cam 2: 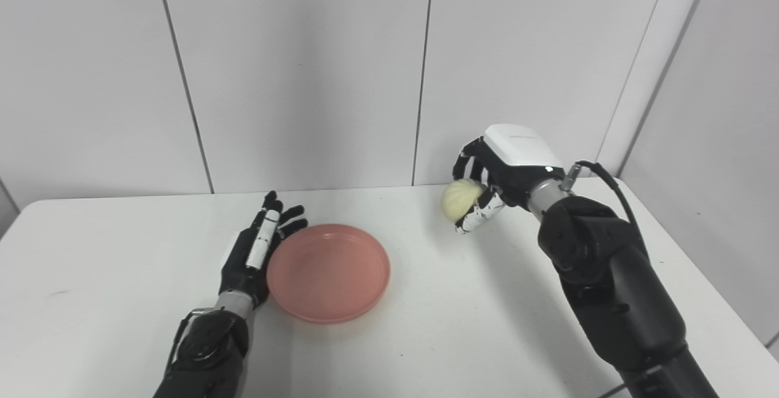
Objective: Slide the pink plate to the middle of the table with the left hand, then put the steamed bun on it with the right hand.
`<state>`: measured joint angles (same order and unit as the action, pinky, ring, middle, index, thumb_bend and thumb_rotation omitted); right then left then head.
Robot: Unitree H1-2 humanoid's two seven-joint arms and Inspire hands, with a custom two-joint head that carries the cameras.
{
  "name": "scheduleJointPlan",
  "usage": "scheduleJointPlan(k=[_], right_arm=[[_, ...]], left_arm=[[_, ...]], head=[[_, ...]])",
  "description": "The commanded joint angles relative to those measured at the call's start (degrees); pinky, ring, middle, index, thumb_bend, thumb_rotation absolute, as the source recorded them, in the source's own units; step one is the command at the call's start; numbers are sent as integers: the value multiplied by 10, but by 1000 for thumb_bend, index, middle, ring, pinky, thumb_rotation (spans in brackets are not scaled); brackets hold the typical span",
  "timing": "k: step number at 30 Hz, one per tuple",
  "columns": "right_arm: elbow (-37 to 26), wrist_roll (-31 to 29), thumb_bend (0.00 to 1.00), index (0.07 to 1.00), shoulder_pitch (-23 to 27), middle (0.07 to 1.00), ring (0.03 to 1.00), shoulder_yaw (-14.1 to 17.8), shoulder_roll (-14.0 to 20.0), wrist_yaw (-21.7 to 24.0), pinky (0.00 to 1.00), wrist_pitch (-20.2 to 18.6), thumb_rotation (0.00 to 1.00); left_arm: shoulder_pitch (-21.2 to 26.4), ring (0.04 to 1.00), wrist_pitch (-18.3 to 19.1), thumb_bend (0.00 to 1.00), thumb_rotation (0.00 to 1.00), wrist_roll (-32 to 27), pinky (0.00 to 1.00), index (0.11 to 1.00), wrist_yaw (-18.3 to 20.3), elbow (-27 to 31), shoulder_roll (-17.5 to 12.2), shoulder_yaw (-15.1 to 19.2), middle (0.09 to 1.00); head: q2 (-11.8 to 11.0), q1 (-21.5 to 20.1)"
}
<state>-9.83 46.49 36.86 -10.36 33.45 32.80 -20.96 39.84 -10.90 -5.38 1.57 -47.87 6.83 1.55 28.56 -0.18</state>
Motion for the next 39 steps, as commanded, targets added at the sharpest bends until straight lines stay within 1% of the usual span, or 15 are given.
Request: scheduleJointPlan(k=[1,3,5,10,12,16,19,23,28,30,34,39], right_arm=[[-9,5,530,492,45,454,284,-13,-15,-16,196,21,0],[-10,10,530,483,55,467,218,-29,-31,-10,141,14,0],[-8,13,530,482,61,468,203,-40,-40,-8,128,12,0],[4,26,532,483,76,470,204,-73,-67,-3,131,10,0],[8,28,531,482,79,470,201,-80,-74,-2,130,11,0],[19,36,531,481,88,470,223,-98,-88,4,148,10,0],[24,38,531,482,89,470,209,-106,-97,6,134,10,0],[40,43,531,482,84,469,187,-114,-113,-2,115,13,0],[69,45,531,483,78,470,212,-128,-129,-18,136,26,0],[84,42,530,484,74,470,217,-133,-132,-26,144,35,0],[108,43,532,484,68,472,260,-144,-134,-39,180,48,0],[148,36,531,484,67,471,250,-150,-139,-56,170,63,0]], left_arm=[[-2,758,14,633,791,8,793,972,-13,-23,10,-3,792],[0,746,9,669,795,11,769,963,-17,-28,13,-4,786],[3,744,6,679,797,11,763,961,-20,-33,16,-4,785],[10,724,-7,705,789,10,757,960,-22,-49,23,-2,775],[12,719,-13,708,786,10,751,957,-22,-55,25,-2,771],[12,716,-15,665,774,8,746,964,-21,-53,28,-2,770],[12,714,-16,647,771,9,739,964,-22,-54,29,-2,767],[17,722,-24,654,770,7,752,962,-18,-69,29,-2,774],[19,710,-26,651,768,10,743,961,-23,-71,32,-3,766],[19,707,-26,652,765,11,739,956,-25,-70,34,-4,762],[19,706,-28,654,763,11,746,951,-22,-71,35,-5,759],[18,723,-31,639,785,14,754,959,-17,-70,32,-10,768]], head=[[0,9],[0,17],[0,31],[2,59],[2,59],[4,65],[3,67],[3,68],[5,69],[6,70],[9,68],[9,63]])
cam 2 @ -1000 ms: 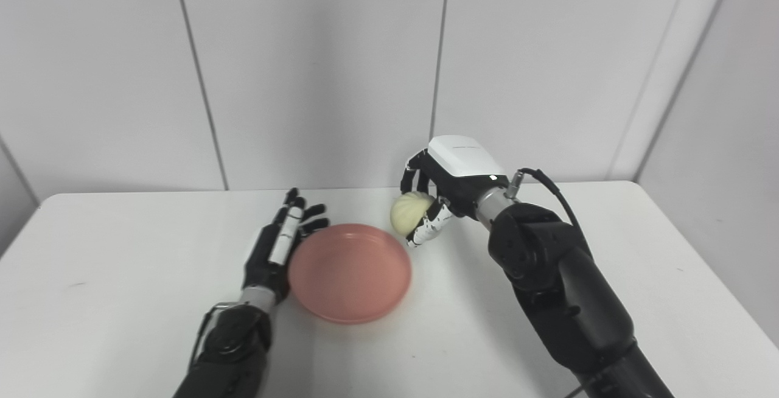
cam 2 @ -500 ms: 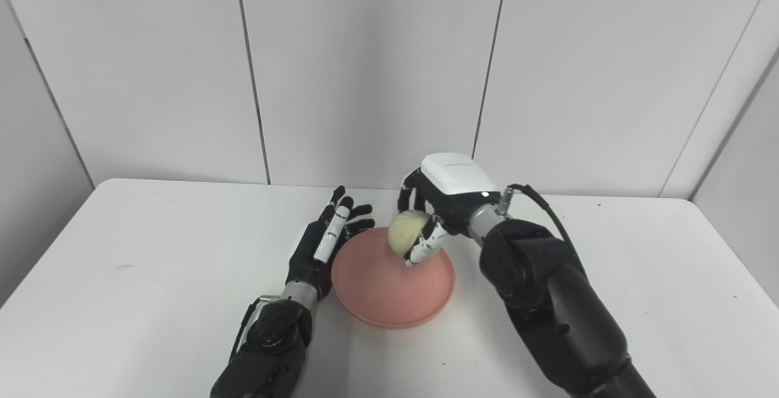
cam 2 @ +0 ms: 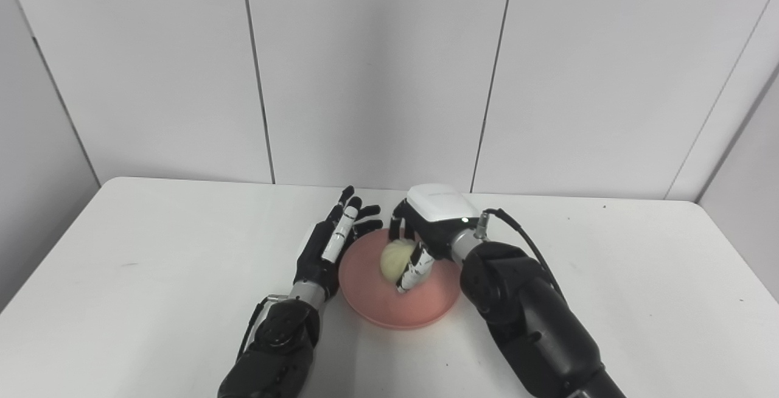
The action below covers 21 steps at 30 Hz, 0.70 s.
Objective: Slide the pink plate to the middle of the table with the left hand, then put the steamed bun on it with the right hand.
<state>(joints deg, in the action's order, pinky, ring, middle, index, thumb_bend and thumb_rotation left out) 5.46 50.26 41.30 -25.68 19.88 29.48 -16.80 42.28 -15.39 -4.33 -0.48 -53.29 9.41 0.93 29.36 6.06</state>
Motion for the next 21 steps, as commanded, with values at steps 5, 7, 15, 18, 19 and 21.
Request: scheduleJointPlan(k=[5,7,15,18,19,21], right_arm=[[24,3,525,511,25,419,319,-10,-2,-38,231,46,0],[37,2,528,498,25,450,321,-12,-4,-46,234,52,0],[48,1,528,510,20,451,340,-13,-7,-55,246,54,4],[45,2,525,527,18,438,391,-12,-8,-51,290,49,9],[41,2,526,524,17,445,417,-12,-7,-49,311,48,10],[35,4,523,503,17,569,495,-13,-5,-45,381,46,121]], left_arm=[[-10,720,22,652,785,1,759,957,6,-9,7,-3,773],[-11,722,26,644,785,0,762,958,7,-6,7,-2,775],[-14,715,32,644,779,0,750,961,8,1,7,-3,775],[-15,709,34,647,772,-1,744,962,9,1,7,-2,769],[-15,712,35,640,768,-4,745,964,12,1,7,-1,766],[-15,712,35,646,753,-8,741,966,17,-1,6,1,746]], head=[[1,-2],[2,-3],[3,-5],[3,-7],[3,-7],[2,-8]])
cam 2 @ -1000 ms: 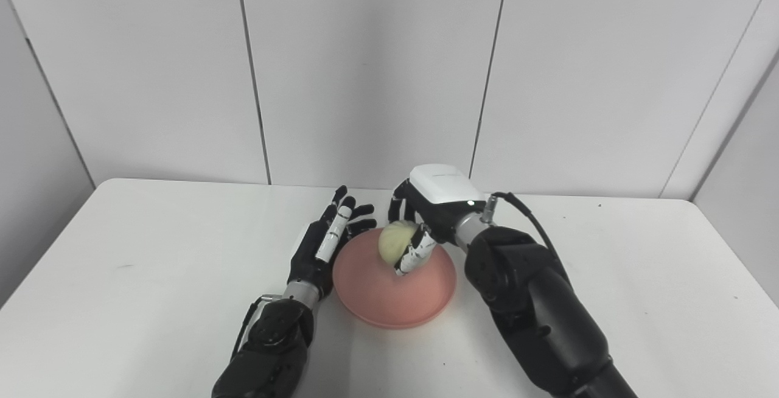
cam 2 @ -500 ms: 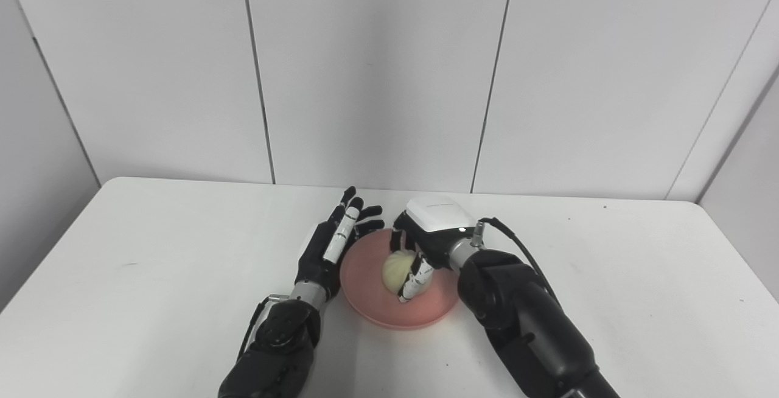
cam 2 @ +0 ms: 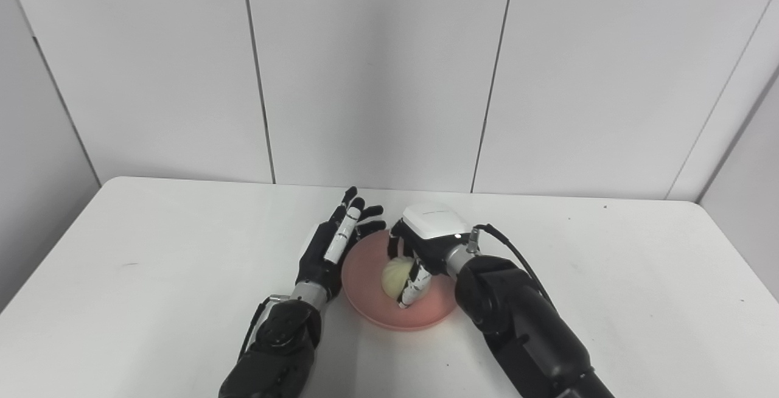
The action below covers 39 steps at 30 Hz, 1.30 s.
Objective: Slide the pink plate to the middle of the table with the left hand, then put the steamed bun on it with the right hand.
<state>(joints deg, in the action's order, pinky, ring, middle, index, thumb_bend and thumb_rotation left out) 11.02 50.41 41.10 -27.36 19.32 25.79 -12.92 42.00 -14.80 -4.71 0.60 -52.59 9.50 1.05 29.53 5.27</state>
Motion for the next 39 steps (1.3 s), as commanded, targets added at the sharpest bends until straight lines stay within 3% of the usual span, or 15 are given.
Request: scheduleJointPlan(k=[1,3,7,10,15,17,21,26,29,31,34,37,39], right_arm=[[-23,4,730,589,19,616,533,4,1,-6,414,5,254],[-31,12,882,648,19,660,578,2,3,-1,449,0,368],[-49,23,934,659,16,670,596,5,8,5,483,-5,418],[-67,20,965,692,10,673,575,17,13,11,424,-7,440],[-116,12,994,737,-8,744,689,42,31,25,531,-10,503],[-135,10,991,742,-18,744,684,57,36,18,524,-11,535],[-163,10,877,742,-41,715,630,93,38,-10,463,-10,548],[-187,0,825,743,-58,712,611,130,35,-35,469,-6,494],[-180,-37,797,741,-65,685,580,166,23,-81,457,13,497],[-166,-68,787,730,-69,685,598,189,11,-115,485,24,585],[-138,-135,750,712,-76,676,608,234,-19,-171,500,41,707],[-102,-206,702,720,-86,700,650,274,-49,-209,552,60,797],[-61,-285,743,734,-93,720,667,310,-75,-225,574,91,856]], left_arm=[[-11,711,28,646,749,-4,734,967,7,-9,4,0,739],[-12,703,29,648,737,-3,708,959,5,-9,4,1,733],[-14,704,27,647,736,0,690,956,3,-6,3,-1,737],[-16,710,25,656,752,2,692,954,3,-2,1,-2,743],[-21,708,29,656,763,1,717,945,0,9,0,0,756],[-23,713,26,652,769,3,722,945,-3,12,-1,-1,766],[-25,720,23,648,770,3,738,945,-4,12,-4,1,772],[-30,728,28,648,774,5,742,949,-9,24,-5,0,777],[-34,735,23,642,762,10,739,943,-21,34,-2,2,779],[-36,737,15,629,752,14,728,932,-30,37,-1,2,773],[-38,758,-27,616,745,30,755,896,-47,32,-1,-1,792],[-43,811,-66,691,774,56,835,897,-81,32,-2,-6,841],[-45,831,-84,755,829,86,825,897,-115,30,-4,-14,865]], head=[[0,-1],[1,-2],[1,-2],[2,-2],[3,-5],[3,-6],[3,-9],[4,-12],[5,-13],[5,-13],[5,-13],[6,-15],[6,-15]])
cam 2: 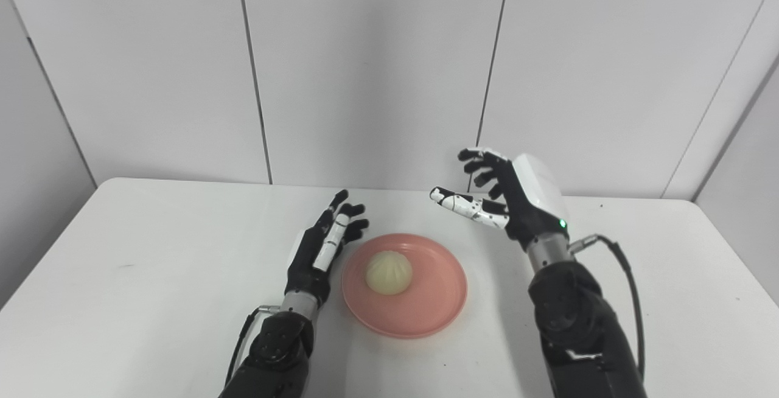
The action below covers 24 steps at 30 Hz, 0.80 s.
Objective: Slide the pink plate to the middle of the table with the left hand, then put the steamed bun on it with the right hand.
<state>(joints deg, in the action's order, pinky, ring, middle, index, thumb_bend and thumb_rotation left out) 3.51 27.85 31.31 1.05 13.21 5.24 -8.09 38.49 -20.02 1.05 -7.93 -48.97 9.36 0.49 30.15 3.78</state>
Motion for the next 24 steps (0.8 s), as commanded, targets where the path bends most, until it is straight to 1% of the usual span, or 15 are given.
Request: scheduleJointPlan(k=[1,2,3,4,6,7,8,9,11,12,15,17,18,19,24], right_arm=[[36,-114,753,753,3,728,674,46,-29,-17,589,54,858],[49,-148,760,764,2,735,682,58,-37,-12,602,61,858],[65,-194,760,765,2,736,683,77,-52,-4,603,61,858],[73,-221,758,761,2,751,705,87,-61,-1,639,59,852],[96,-290,774,755,1,763,729,119,-89,0,665,47,827],[111,-314,790,761,-1,767,739,131,-99,-3,671,47,827],[121,-330,808,784,-2,786,758,138,-105,-6,699,47,849],[129,-337,814,791,-4,793,765,140,-109,-10,708,51,857],[145,-347,813,819,-7,820,799,142,-114,-19,750,61,912],[154,-351,813,821,-8,822,802,142,-116,-25,754,68,915],[179,-348,797,842,-14,851,844,136,-120,-41,829,95,971],[193,-342,794,859,-19,868,870,126,-119,-46,867,114,992],[201,-336,808,896,-23,898,909,119,-119,-46,925,124,997],[207,-334,807,917,-26,915,934,114,-118,-46,961,133,1000],[217,-323,811,921,-41,926,947,87,-116,-48,972,170,1000]], left_arm=[[-11,868,-34,679,859,45,861,915,-48,-5,-5,-14,894],[-12,905,-33,621,883,55,899,931,-58,-4,-6,-18,926],[-14,909,-23,616,885,62,902,932,-66,2,-7,-21,929],[-15,963,-15,613,919,65,960,959,-71,6,-8,-23,971],[-19,991,-6,609,946,66,990,981,-73,14,-9,-25,993],[-20,996,-3,590,955,65,995,989,-71,17,-10,-25,997],[-22,999,0,573,977,65,998,996,-70,19,-11,-26,999],[-24,1000,4,567,984,63,999,998,-67,24,-12,-26,1000],[-28,1000,16,592,998,55,1000,1000,-58,35,-13,-23,1000],[-30,1000,23,594,999,50,1000,1000,-53,42,-13,-22,1000],[-38,1000,41,613,996,43,1000,1000,-47,61,-15,-17,1000],[-44,1000,45,607,990,36,1000,1000,-41,74,-16,-15,1000],[-49,1000,45,573,974,30,1000,1000,-34,83,-18,-14,1000],[-52,1000,46,553,965,25,1000,1000,-27,90,-19,-14,1000],[-76,1000,84,581,955,-5,1000,1000,13,143,-30,-11,1000]], head=[[0,0],[0,0],[0,-1],[0,-2],[1,-4],[1,-6],[1,-7],[2,-12],[4,-20],[4,-24],[6,-34],[8,-41],[10,-43],[11,-43],[22,-36]])
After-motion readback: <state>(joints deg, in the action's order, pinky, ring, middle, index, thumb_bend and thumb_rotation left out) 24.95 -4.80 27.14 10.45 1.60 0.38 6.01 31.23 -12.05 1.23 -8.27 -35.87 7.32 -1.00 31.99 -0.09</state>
